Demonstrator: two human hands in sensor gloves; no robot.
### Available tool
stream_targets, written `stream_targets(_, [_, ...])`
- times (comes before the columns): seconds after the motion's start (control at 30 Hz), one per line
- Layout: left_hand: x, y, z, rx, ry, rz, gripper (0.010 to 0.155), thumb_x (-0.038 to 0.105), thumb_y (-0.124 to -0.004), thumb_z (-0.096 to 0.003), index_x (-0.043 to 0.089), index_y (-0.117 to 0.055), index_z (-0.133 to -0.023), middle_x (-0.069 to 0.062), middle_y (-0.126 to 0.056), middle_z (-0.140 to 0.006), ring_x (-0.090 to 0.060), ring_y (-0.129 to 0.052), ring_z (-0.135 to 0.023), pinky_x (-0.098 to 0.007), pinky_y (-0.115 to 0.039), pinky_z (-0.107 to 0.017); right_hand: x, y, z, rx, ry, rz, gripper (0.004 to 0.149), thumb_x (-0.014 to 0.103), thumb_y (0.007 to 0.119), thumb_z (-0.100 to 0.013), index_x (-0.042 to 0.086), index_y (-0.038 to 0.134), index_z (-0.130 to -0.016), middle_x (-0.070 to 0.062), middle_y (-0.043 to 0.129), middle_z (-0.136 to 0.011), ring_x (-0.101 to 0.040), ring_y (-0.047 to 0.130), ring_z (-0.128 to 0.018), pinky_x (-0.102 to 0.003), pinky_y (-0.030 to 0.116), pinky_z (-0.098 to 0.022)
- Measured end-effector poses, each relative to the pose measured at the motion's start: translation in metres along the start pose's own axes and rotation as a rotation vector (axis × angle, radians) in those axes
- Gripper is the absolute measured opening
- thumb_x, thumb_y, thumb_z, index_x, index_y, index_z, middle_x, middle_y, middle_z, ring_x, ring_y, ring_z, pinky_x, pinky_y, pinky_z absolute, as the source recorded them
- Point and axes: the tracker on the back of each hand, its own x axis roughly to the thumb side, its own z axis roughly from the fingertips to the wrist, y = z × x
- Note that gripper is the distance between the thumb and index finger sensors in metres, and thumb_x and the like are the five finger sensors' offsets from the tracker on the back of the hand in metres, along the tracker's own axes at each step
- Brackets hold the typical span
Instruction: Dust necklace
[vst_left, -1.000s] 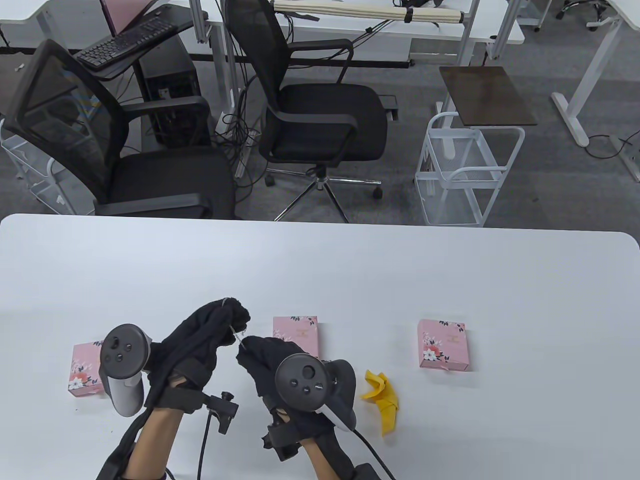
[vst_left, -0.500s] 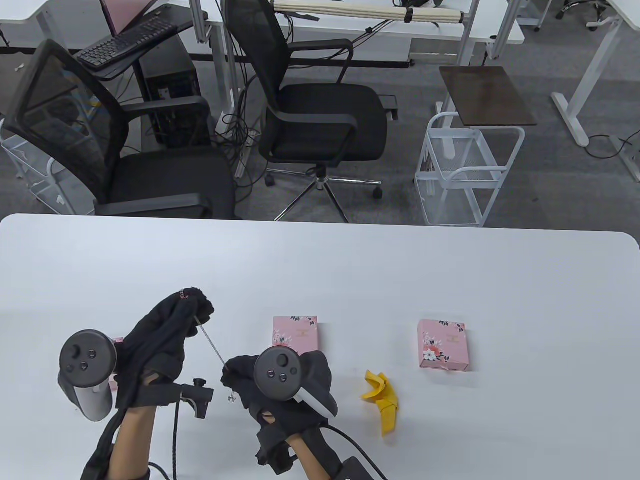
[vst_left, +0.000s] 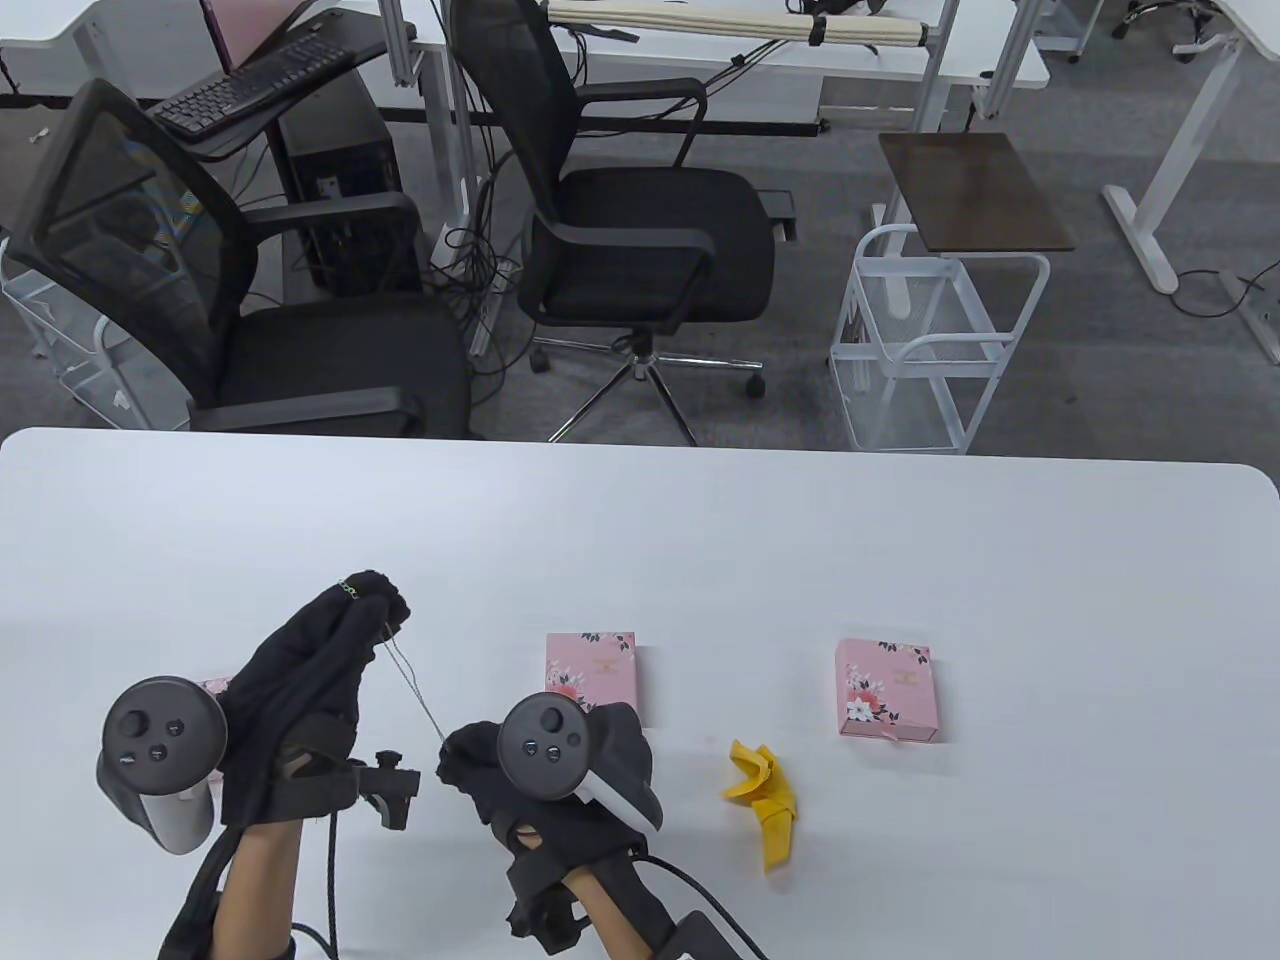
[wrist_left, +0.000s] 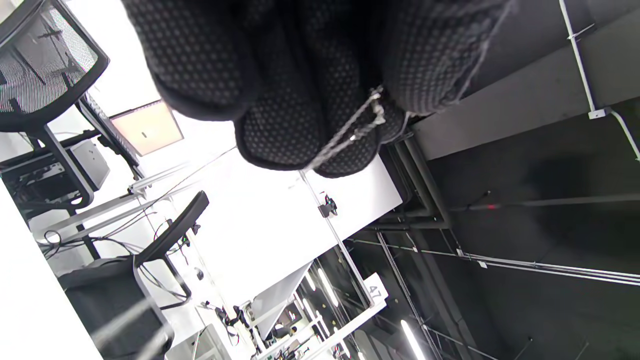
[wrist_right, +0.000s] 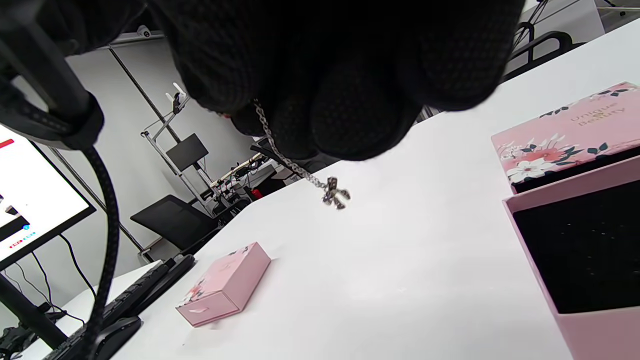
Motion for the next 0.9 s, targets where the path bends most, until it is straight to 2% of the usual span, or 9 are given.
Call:
stream_targets(0.23, [0.003,0.006,0.001,0.018,-0.007,-0.028,0.037,0.045,-0.085,-0.0556,0.026,-0.093,-0.086,0.000,-0.108,-0.075,-0.019,-0.104,-0.066,-0.041,-0.090,-0.047,-0.002,0.006,-0.002,0.011,0.011,0.002,0.035,0.030,0.080,-0.060,0.012,0.084,-0.090,-0.018,0.095,-0.079,-0.035,0.097,-0.057,-0.048,0.082,-0.048])
stream_targets(0.37, [0.003,0.004,0.002,0.022,-0.007,-0.016,0.038,0.046,-0.085,-0.0552,0.029,-0.092,-0.087,0.001,-0.106,-0.079,-0.021,-0.102,-0.070,-0.042,-0.088,-0.050,-0.001,0.012,-0.003,0.012,0.017,0.030,0.035,0.030,0.081,-0.060,0.012,0.085,-0.089,-0.019,0.095,-0.078,-0.035,0.098,-0.056,-0.048,0.082,-0.047])
stream_targets(0.63, [0.012,-0.004,0.004,-0.073,-0.038,0.020,0.037,0.047,-0.086,-0.0543,0.028,-0.094,-0.085,0.001,-0.107,-0.076,-0.020,-0.103,-0.068,-0.042,-0.088,-0.049,-0.003,0.015,-0.005,0.022,0.046,0.093,0.037,0.031,0.080,-0.062,0.010,0.082,-0.093,-0.021,0.092,-0.084,-0.039,0.095,-0.061,-0.050,0.080,-0.050])
stream_targets(0.77, [0.015,-0.009,0.005,-0.130,-0.042,0.040,0.037,0.047,-0.086,-0.0543,0.028,-0.095,-0.085,0.001,-0.107,-0.076,-0.020,-0.102,-0.069,-0.043,-0.088,-0.049,-0.011,0.011,-0.006,0.076,0.114,0.202,0.048,0.033,0.080,-0.063,0.007,0.073,-0.103,-0.025,0.083,-0.094,-0.045,0.089,-0.071,-0.054,0.075,-0.055])
stream_targets(0.9, [0.016,-0.013,0.005,-0.156,-0.045,0.038,0.037,0.047,-0.086,-0.0542,0.028,-0.095,-0.085,0.001,-0.107,-0.077,-0.021,-0.102,-0.069,-0.043,-0.088,-0.049,-0.020,-0.005,-0.002,0.011,0.151,0.225,0.050,0.033,0.080,-0.063,0.008,0.070,-0.105,-0.026,0.081,-0.097,-0.046,0.088,-0.073,-0.054,0.075,-0.056])
